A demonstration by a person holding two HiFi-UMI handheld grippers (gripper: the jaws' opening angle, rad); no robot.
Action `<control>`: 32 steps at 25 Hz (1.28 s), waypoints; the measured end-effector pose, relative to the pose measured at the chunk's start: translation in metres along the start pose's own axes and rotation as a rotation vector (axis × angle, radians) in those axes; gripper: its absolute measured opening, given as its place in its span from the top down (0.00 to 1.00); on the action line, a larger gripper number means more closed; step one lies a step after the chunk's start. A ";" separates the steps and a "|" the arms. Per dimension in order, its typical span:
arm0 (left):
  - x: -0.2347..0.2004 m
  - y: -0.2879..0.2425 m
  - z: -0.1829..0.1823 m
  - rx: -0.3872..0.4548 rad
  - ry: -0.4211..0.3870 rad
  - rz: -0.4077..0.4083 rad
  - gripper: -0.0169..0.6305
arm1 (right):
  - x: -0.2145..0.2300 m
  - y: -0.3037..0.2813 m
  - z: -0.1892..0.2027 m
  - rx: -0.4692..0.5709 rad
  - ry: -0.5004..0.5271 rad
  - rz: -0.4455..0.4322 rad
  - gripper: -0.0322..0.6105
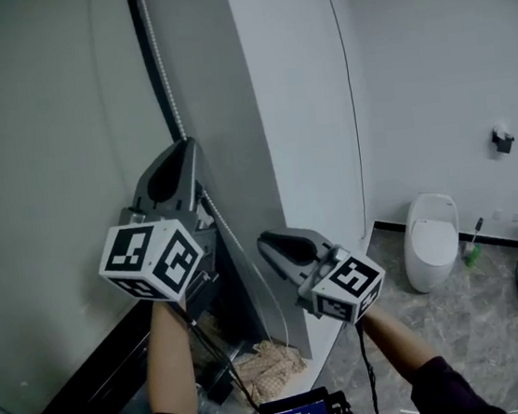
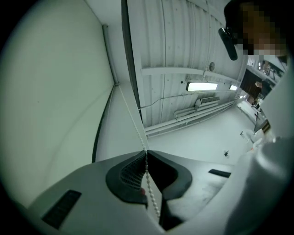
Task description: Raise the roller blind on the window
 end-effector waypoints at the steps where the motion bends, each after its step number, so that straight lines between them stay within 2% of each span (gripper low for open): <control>1: 0.004 0.007 0.001 -0.010 -0.027 0.006 0.95 | 0.009 -0.006 -0.009 0.029 -0.039 0.007 0.92; 5: 0.027 0.035 0.037 -0.102 -0.147 0.034 0.95 | 0.032 -0.046 -0.054 0.082 -0.172 -0.029 0.81; 8: 0.048 0.060 0.084 -0.181 -0.117 0.052 0.95 | 0.038 -0.080 -0.092 0.118 -0.254 -0.085 0.77; 12: 0.076 0.108 0.137 -0.255 -0.059 0.077 0.95 | 0.048 -0.116 -0.115 0.157 -0.280 -0.064 0.77; 15: 0.094 0.134 0.154 -0.292 -0.045 0.087 0.95 | 0.040 -0.126 -0.117 0.142 -0.259 -0.082 0.77; 18: 0.093 0.142 0.166 -0.323 -0.040 0.084 0.95 | 0.034 -0.128 -0.118 0.151 -0.285 -0.112 0.77; 19: 0.088 0.143 0.168 -0.327 -0.028 0.081 0.95 | 0.032 -0.129 -0.116 0.143 -0.271 -0.118 0.82; 20: 0.083 0.144 0.169 -0.329 -0.007 0.078 0.95 | 0.030 -0.131 -0.112 0.122 -0.231 -0.120 0.94; 23: 0.074 0.144 0.163 -0.354 0.049 0.090 0.94 | 0.017 -0.129 -0.083 0.002 0.001 -0.112 0.94; 25: 0.077 0.142 0.160 -0.388 0.040 0.114 0.95 | 0.016 -0.119 -0.064 -0.009 0.101 -0.056 0.94; 26: 0.079 0.141 0.163 -0.399 0.028 0.121 0.95 | 0.022 -0.114 -0.060 0.021 0.087 -0.016 0.94; 28: 0.078 0.142 0.173 -0.399 0.020 0.115 0.96 | 0.035 -0.108 -0.065 0.106 -0.009 0.038 0.94; 32: 0.071 0.144 0.178 -0.387 0.013 0.096 0.96 | 0.035 -0.118 -0.105 0.200 -0.177 -0.039 0.91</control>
Point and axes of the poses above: the fingertips, and each gripper's own axes: y backward along the fingers, x to its right, z out of its underside, the point moved 4 cm from there along y, backward along the fingers, and after that the axes turned 11 degrees about x, right-handed, at the moved point
